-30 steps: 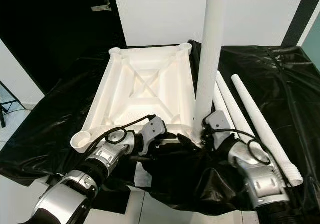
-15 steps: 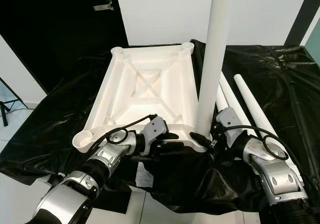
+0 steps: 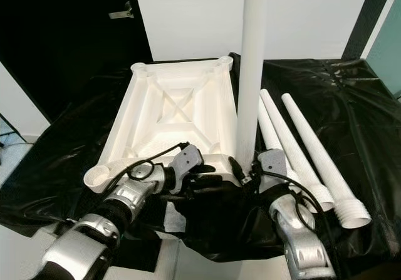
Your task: Building children table
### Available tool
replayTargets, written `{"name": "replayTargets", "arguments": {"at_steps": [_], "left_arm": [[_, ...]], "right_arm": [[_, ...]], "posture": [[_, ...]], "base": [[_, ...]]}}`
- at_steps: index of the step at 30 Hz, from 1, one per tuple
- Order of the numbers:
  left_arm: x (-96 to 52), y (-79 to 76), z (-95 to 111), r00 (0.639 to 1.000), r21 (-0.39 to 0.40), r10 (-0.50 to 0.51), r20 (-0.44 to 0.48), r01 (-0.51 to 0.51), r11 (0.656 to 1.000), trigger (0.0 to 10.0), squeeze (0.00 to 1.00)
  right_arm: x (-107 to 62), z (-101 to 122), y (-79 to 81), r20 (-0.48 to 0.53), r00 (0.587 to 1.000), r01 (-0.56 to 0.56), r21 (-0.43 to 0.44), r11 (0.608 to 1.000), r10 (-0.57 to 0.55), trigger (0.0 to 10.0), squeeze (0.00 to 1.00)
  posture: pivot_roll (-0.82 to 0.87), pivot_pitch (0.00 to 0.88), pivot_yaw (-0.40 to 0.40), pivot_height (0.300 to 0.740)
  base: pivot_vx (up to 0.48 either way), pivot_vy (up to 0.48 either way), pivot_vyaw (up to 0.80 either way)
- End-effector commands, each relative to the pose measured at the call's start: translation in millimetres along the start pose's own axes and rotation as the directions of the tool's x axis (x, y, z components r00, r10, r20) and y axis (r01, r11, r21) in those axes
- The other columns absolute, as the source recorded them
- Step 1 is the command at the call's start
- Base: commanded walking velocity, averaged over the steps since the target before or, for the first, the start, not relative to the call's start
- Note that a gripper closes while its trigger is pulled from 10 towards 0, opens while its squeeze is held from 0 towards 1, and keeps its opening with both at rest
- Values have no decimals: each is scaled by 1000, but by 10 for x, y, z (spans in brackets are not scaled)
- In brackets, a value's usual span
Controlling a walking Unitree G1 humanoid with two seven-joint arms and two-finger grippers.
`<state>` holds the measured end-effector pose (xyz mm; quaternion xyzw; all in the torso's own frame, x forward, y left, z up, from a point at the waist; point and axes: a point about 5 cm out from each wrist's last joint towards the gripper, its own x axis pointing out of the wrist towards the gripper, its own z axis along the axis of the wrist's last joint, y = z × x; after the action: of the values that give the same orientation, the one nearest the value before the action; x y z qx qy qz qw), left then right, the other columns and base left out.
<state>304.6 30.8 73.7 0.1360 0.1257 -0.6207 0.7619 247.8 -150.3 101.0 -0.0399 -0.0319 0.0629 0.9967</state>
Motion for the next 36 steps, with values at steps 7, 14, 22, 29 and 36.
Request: {"name": "replayTargets", "arguments": {"at_steps": [7,14,22,29,36], "left_arm": [[88,-341,-412,979,-116,-151,-137,135,984,10000,0],[97,-338,-404,980,-119,-145,-134,130,984,10000,0],[95,-348,-420,981,-123,-143,-134,127,984,10000,0],[101,-339,-408,981,-121,-140,-133,125,985,10000,0],[93,-342,-418,980,-119,-145,-137,129,984,10000,0]], "right_arm": [[67,-88,-142,-38,965,259,-11,966,-260,0,0],[123,-85,-93,-36,976,212,-34,977,-214,3490,0],[216,-2,-205,-7,995,98,-88,991,-99,10000,1000],[285,90,-346,-20,994,-111,-161,981,109,10000,0],[228,155,-389,-115,914,-404,-209,891,388,3804,0]], "posture": [[-83,0,44,740],[-77,0,38,740],[-86,0,36,740],[-91,0,39,740],[-96,0,46,740]], "base": [[0,0,0],[0,0,0],[0,0,0],[0,0,0],[0,0,0]]}}
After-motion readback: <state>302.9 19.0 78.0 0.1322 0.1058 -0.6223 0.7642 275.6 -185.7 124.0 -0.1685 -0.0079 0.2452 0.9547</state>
